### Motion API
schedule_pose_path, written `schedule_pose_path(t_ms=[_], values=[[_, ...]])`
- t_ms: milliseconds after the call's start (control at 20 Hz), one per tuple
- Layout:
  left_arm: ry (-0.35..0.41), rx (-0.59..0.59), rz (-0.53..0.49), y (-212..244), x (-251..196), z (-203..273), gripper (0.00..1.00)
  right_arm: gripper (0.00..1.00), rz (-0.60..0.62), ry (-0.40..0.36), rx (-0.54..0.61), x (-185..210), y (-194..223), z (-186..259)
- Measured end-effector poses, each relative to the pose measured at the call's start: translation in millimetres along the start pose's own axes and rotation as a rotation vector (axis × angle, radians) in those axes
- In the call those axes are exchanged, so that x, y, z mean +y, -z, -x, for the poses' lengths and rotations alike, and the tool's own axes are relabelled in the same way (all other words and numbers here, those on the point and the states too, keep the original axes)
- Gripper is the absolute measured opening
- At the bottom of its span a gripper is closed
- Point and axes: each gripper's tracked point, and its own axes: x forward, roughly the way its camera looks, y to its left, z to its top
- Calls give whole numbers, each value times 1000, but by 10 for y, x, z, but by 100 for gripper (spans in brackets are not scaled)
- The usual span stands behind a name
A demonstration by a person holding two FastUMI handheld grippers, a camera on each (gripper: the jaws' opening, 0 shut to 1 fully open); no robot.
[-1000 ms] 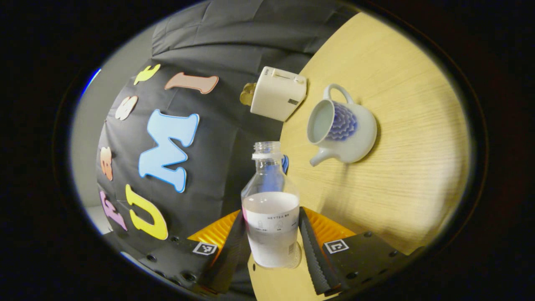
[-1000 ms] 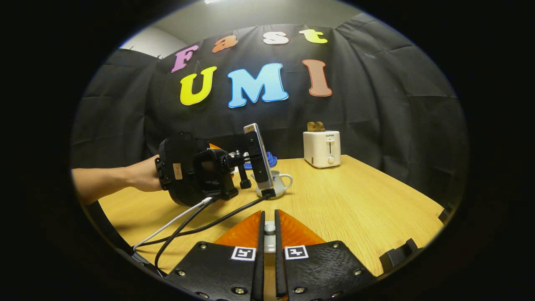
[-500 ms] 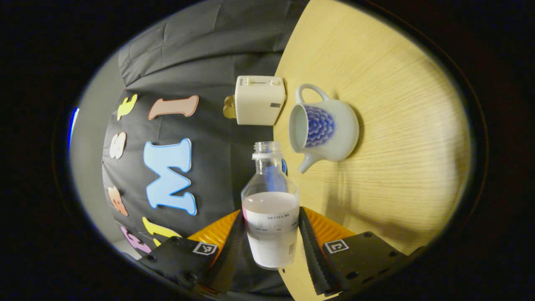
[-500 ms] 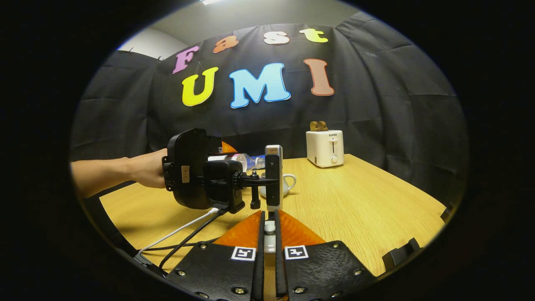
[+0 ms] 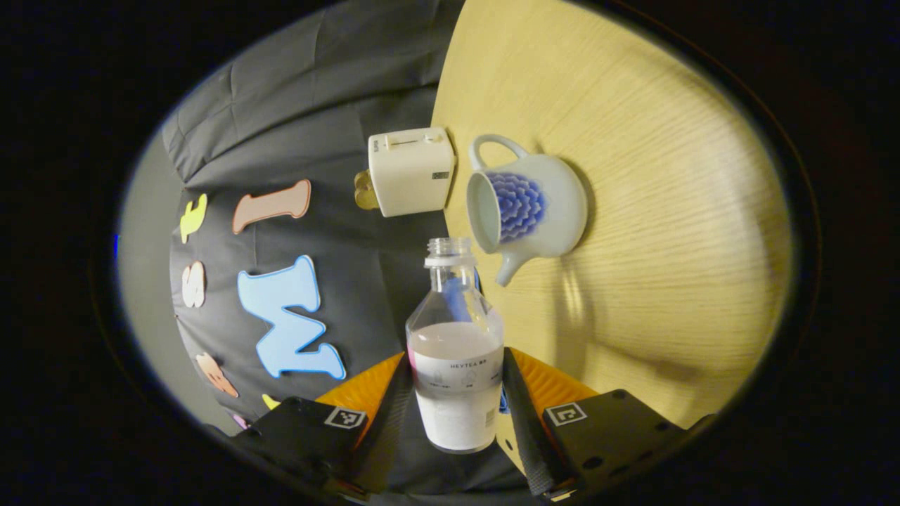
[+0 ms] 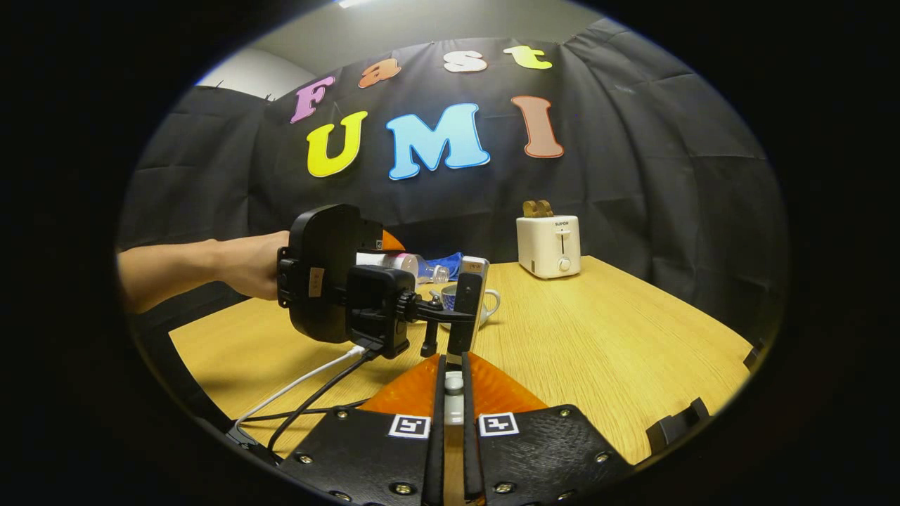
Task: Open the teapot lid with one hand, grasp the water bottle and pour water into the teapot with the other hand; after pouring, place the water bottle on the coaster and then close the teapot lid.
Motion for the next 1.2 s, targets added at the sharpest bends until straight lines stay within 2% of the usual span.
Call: schedule_pose_path(t_ms=[700,1200], values=[[29,16,-180,-42,55,-21,84,11,-1,6,4,-27,14,-9],[17,27,-296,-97,189,-8,83,11,0,7,7,-39,31,-15]])
